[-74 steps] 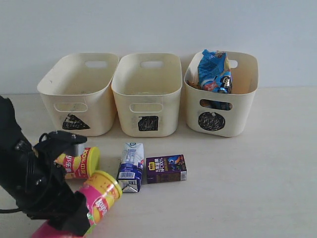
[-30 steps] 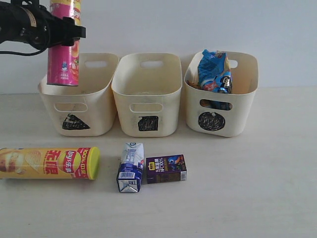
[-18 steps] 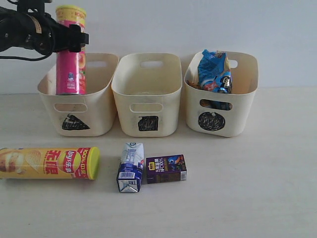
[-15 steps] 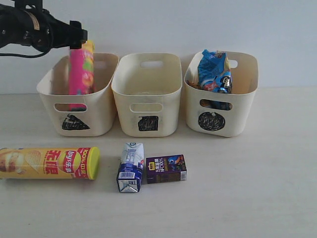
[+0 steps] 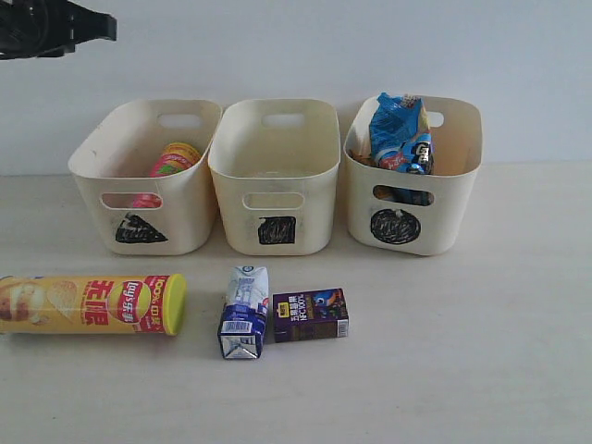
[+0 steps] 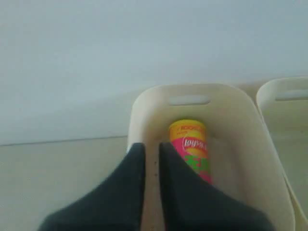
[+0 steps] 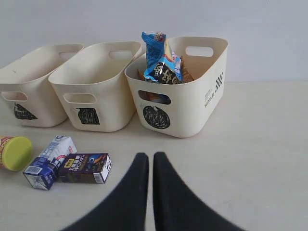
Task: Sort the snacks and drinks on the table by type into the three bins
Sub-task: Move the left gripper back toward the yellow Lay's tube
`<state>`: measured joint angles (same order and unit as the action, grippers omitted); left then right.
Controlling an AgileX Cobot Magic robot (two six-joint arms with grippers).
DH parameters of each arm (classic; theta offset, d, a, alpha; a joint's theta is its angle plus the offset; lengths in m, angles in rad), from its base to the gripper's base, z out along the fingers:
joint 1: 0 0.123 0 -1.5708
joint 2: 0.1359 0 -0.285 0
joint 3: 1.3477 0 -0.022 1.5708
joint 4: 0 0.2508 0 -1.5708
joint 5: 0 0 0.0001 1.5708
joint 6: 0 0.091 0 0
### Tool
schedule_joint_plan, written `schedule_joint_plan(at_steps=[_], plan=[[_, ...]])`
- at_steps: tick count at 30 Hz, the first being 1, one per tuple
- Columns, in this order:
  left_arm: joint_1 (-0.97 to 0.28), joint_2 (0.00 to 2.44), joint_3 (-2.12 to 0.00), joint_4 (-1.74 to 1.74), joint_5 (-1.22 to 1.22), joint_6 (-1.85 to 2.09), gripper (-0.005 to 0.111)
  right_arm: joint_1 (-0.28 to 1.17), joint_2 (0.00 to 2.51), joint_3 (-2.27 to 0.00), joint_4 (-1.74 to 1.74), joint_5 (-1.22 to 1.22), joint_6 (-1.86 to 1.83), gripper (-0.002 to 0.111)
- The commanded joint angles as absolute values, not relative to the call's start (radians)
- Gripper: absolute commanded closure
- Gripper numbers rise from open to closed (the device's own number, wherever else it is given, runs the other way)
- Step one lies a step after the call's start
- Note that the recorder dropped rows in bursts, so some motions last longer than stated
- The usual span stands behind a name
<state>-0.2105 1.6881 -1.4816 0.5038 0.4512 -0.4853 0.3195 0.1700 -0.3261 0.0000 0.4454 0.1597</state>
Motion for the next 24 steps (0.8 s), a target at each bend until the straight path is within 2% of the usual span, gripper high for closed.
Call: schedule_joint_plan(at_steps=[1,10,24], plan=[[-0.209,1.631,-1.49,0.427,0.616,-0.382,0.102,0.321,0.175,-0.32,0.0,0.443,0.158,0.107],[-0.209,1.512,-1.49,0.031,0.804,0.02,0.102,0.321,0.175,-0.32,0.006,0.443,0.158,0.107],[-0.209,1.308,-1.425,-0.195,1.158,0.374,0.102,0.321,0.173,-0.32,0.013,0.445,0.158,0.107]])
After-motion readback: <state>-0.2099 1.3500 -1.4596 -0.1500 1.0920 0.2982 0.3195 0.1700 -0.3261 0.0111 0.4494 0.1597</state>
